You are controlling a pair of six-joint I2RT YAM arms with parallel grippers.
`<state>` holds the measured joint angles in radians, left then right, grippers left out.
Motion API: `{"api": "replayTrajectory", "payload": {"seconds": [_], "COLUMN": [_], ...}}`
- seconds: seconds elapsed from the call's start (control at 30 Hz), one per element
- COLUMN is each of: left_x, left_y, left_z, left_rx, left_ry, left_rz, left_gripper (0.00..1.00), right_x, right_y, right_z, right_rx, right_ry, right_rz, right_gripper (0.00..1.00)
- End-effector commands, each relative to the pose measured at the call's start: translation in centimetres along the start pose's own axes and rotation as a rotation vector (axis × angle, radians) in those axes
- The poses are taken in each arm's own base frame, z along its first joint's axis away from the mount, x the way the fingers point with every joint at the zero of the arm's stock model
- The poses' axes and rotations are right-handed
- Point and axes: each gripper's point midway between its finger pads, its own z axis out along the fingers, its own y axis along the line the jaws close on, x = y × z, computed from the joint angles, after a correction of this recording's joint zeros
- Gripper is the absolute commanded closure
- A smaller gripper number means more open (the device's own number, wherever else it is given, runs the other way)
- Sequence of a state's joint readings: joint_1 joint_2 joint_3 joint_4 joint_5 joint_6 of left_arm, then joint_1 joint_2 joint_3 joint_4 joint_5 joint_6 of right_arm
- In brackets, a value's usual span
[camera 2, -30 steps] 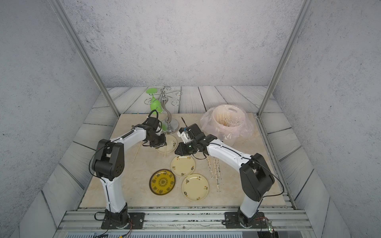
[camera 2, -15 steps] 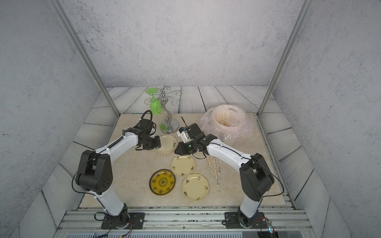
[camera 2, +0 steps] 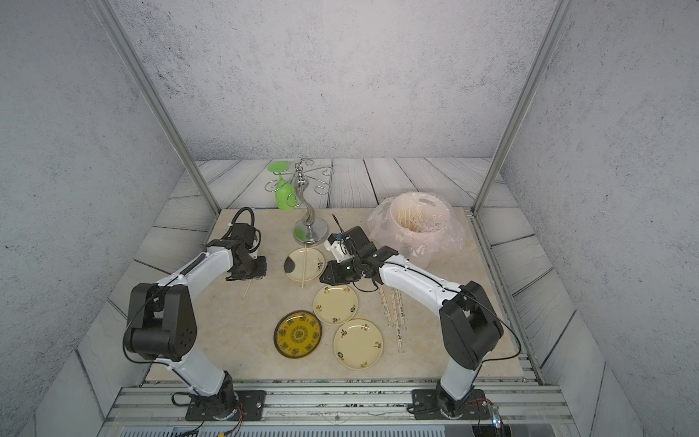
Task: Remove the packaging of disposable chopsticks
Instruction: Place the chopstick on the plate.
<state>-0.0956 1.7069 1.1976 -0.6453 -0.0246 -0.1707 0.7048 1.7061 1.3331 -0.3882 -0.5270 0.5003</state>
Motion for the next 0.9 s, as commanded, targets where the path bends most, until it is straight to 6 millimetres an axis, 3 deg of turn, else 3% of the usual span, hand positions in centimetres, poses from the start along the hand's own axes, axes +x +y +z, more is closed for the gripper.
{"api": "replayTrajectory", "payload": {"seconds": [0.0, 0.2, 0.4, 0.63, 0.87], "left_x": [-0.1, 0.1, -0.3, 0.2, 0.6], "left_y": [1.8, 3.2, 4.4, 4.1, 4.1], "left_z": [1.6, 3.9, 4.9, 6.5, 6.5], "left_rx": [-0.064, -0.040, -0.023, 0.003, 0.007], "left_ry": [0.019, 0.071, 0.081, 0.152, 0.163], "left_rz": [0.098, 0.086, 0.054, 0.057, 0.053], "left_gripper": [0.70, 0.70, 0.71, 0.76, 0.83], "right_x": [-0.2, 0.1, 0.7, 0.7, 0.8], "right_y": [0.1, 0.1, -0.3, -0.5, -0.6], "right_z": [0.7, 0.5, 0.6, 0.8, 1.0], "right_rx": [-0.018, -0.019, -0.010, -0.007, -0.004], "right_ry": [0.027, 0.026, 0.041, 0.042, 0.044], "right_rz": [-0.016, -0.018, -0.014, -0.005, 0.000], "right_gripper": [0.80, 0.80, 0.80, 0.80, 0.80]}}
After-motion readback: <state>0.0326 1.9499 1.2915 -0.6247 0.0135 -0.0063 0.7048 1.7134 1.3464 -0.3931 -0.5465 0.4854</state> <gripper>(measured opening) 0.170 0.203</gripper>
